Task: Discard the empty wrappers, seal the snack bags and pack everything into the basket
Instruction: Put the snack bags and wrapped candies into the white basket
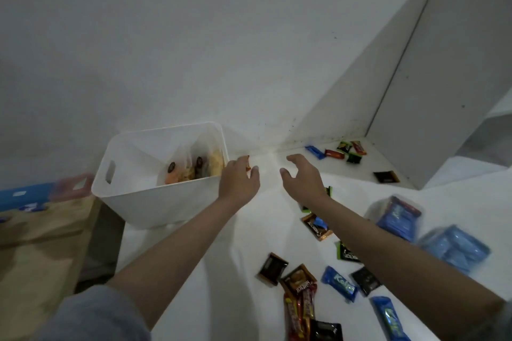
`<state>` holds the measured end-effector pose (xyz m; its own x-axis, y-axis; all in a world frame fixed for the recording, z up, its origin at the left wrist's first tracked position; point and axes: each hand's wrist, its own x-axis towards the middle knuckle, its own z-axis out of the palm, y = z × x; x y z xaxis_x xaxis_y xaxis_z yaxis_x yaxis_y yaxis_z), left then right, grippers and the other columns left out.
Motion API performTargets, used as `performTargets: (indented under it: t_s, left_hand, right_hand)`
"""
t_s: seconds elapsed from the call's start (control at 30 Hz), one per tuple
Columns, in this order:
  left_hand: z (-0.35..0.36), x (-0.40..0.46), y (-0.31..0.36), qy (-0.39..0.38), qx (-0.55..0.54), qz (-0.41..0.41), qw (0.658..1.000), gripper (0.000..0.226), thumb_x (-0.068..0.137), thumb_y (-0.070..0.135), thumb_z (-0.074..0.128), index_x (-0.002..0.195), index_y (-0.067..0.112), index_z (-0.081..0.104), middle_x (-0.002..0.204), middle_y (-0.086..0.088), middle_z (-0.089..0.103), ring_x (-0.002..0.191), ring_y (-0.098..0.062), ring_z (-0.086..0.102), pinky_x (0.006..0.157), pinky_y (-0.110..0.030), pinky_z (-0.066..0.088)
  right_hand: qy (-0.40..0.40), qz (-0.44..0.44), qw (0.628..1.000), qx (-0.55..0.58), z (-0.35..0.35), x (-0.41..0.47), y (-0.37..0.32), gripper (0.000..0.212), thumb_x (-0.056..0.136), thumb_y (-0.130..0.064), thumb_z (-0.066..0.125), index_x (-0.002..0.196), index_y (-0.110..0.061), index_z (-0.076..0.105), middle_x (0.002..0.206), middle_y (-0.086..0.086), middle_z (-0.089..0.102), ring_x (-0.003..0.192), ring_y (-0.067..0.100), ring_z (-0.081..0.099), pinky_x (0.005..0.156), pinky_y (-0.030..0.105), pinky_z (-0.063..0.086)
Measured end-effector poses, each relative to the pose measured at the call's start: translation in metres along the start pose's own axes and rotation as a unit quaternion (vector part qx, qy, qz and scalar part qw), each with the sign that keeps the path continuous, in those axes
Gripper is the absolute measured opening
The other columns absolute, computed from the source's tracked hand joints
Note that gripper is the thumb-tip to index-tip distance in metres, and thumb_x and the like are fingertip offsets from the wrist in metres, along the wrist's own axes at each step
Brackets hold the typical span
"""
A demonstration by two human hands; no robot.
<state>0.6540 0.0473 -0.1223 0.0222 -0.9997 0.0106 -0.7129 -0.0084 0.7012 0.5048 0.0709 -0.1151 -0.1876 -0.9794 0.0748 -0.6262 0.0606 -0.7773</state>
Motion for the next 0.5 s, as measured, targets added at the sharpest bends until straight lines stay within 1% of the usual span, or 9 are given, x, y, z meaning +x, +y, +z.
performTargets:
  t_s: [0.07, 0.13, 0.17, 0.23, 0.27, 0.3, 0.33, 0.4, 0.5]
  left_hand:
    - [0.04, -0.028, 0.019, -0.045, -0.011, 0.006, 0.999, 0.045, 0.095, 0.035, 0.047, 0.132, 0.009, 0.048, 0.135, -0.013, 0.05, 0.124, -0.028, 0.047, 0.103, -0.037, 0.04]
    - [0.078, -0.049, 0.036, -0.087, -0.028, -0.002, 0.996, 0.047, 0.095, 0.034, 0.047, 0.134, 0.009, 0.045, 0.137, -0.012, 0.048, 0.126, -0.026, 0.045, 0.101, -0.033, 0.038]
    - [0.095, -0.058, 0.047, -0.111, -0.037, -0.012, 0.993, 0.044, 0.096, 0.034, 0.047, 0.132, 0.009, 0.046, 0.134, -0.012, 0.05, 0.124, -0.026, 0.046, 0.098, -0.031, 0.039]
    - [0.133, -0.069, 0.067, -0.152, -0.052, -0.03, 0.987, 0.028, 0.097, 0.033, 0.046, 0.117, 0.014, 0.053, 0.117, -0.007, 0.056, 0.113, -0.024, 0.051, 0.082, -0.027, 0.042]
    - [0.15, -0.072, 0.078, -0.165, -0.056, -0.038, 0.984, 0.026, 0.097, 0.034, 0.046, 0.113, 0.015, 0.053, 0.112, -0.005, 0.057, 0.11, -0.024, 0.053, 0.078, -0.026, 0.042]
    - [0.167, -0.075, 0.089, -0.18, -0.054, -0.052, 0.981, 0.034, 0.096, 0.037, 0.046, 0.119, 0.013, 0.051, 0.118, -0.007, 0.057, 0.112, -0.026, 0.053, 0.081, -0.028, 0.044]
    - [0.186, -0.075, 0.098, -0.189, -0.049, -0.062, 0.979, 0.047, 0.095, 0.042, 0.046, 0.13, 0.01, 0.046, 0.129, -0.01, 0.053, 0.117, -0.028, 0.053, 0.09, -0.031, 0.045]
    - [0.22, -0.077, 0.117, -0.209, -0.015, -0.077, 0.975, 0.066, 0.092, 0.05, 0.048, 0.142, 0.009, 0.034, 0.144, -0.011, 0.041, 0.129, -0.029, 0.045, 0.103, -0.036, 0.04]
    - [0.265, -0.084, 0.141, -0.238, 0.033, -0.073, 0.968, 0.078, 0.086, 0.052, 0.057, 0.144, 0.008, 0.027, 0.147, -0.015, 0.033, 0.134, -0.031, 0.037, 0.107, -0.041, 0.038]
  right_hand:
    - [0.016, 0.039, 0.999, 0.001, -0.027, -0.013, 0.037, 0.042, 0.093, -0.024, 0.054, 0.132, -0.009, 0.048, 0.134, 0.008, 0.054, 0.121, 0.021, 0.051, 0.088, 0.02, 0.034]
    - [0.027, 0.069, 0.997, 0.003, -0.055, -0.023, 0.075, 0.04, 0.094, -0.023, 0.054, 0.131, -0.009, 0.048, 0.133, 0.01, 0.053, 0.119, 0.022, 0.051, 0.088, 0.022, 0.035]
    - [0.036, 0.084, 0.996, 0.004, -0.07, -0.029, 0.095, 0.039, 0.093, -0.023, 0.054, 0.13, -0.009, 0.048, 0.133, 0.011, 0.052, 0.119, 0.023, 0.05, 0.089, 0.024, 0.037]
    - [0.059, 0.117, 0.991, 0.004, -0.098, -0.04, 0.138, 0.038, 0.092, -0.022, 0.055, 0.127, -0.009, 0.05, 0.132, 0.014, 0.049, 0.117, 0.025, 0.05, 0.094, 0.031, 0.039]
    - [0.074, 0.138, 0.988, 0.003, -0.112, -0.046, 0.159, 0.037, 0.091, -0.02, 0.056, 0.125, -0.007, 0.051, 0.131, 0.016, 0.048, 0.116, 0.027, 0.049, 0.095, 0.032, 0.038]
    - [0.092, 0.162, 0.982, -0.009, -0.126, -0.053, 0.18, 0.037, 0.09, -0.018, 0.056, 0.124, -0.006, 0.052, 0.13, 0.018, 0.048, 0.116, 0.03, 0.048, 0.096, 0.032, 0.037]
    - [0.113, 0.189, 0.975, -0.029, -0.138, -0.06, 0.202, 0.038, 0.088, -0.017, 0.058, 0.124, -0.005, 0.053, 0.128, 0.021, 0.05, 0.117, 0.033, 0.047, 0.097, 0.034, 0.036]
    - [0.152, 0.244, 0.956, -0.053, -0.158, -0.075, 0.245, 0.046, 0.082, -0.018, 0.063, 0.125, -0.006, 0.053, 0.126, 0.025, 0.051, 0.119, 0.038, 0.045, 0.101, 0.038, 0.033]
    - [0.215, 0.351, 0.911, -0.023, -0.183, -0.093, 0.295, 0.065, 0.076, -0.023, 0.07, 0.133, -0.008, 0.044, 0.137, 0.024, 0.041, 0.126, 0.041, 0.038, 0.107, 0.046, 0.032]
